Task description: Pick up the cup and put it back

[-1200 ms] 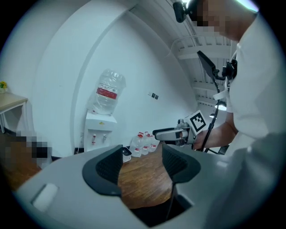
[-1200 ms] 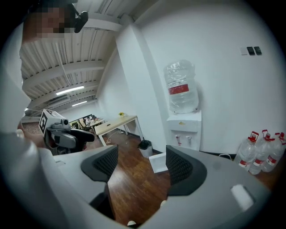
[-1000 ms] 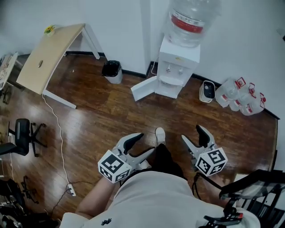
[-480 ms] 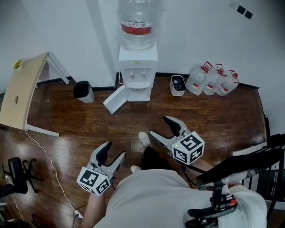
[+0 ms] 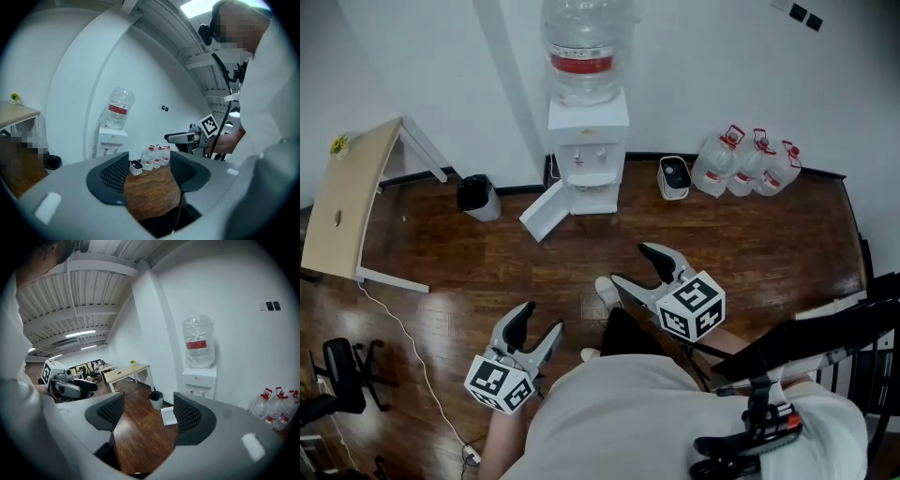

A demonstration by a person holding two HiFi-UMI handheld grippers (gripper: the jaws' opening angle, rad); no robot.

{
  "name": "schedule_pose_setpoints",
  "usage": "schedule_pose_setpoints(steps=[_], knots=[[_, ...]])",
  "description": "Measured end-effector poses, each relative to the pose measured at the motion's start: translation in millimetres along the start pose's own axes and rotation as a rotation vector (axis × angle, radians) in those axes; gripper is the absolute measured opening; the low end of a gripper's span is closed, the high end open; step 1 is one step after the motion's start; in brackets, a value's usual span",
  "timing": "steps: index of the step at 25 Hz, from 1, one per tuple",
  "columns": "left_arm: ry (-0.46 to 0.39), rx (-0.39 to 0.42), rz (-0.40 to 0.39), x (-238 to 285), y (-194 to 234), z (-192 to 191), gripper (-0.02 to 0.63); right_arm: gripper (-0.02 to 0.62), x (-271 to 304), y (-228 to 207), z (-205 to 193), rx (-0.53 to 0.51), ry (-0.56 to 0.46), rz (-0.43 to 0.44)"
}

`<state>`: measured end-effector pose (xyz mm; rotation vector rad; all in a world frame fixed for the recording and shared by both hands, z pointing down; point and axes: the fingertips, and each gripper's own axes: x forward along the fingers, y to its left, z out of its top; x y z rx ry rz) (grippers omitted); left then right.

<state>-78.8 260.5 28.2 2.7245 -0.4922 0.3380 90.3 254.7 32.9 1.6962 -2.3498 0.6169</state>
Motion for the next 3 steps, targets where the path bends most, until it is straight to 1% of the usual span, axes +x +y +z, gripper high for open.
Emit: schedule_pose_setpoints(steps=[3], knots=[[0.004, -0.01, 0.002, -7.6, -3.1, -5.4, 0.261, 0.336, -1.9, 8.1, -3.3, -0.001, 0.004, 0.005]])
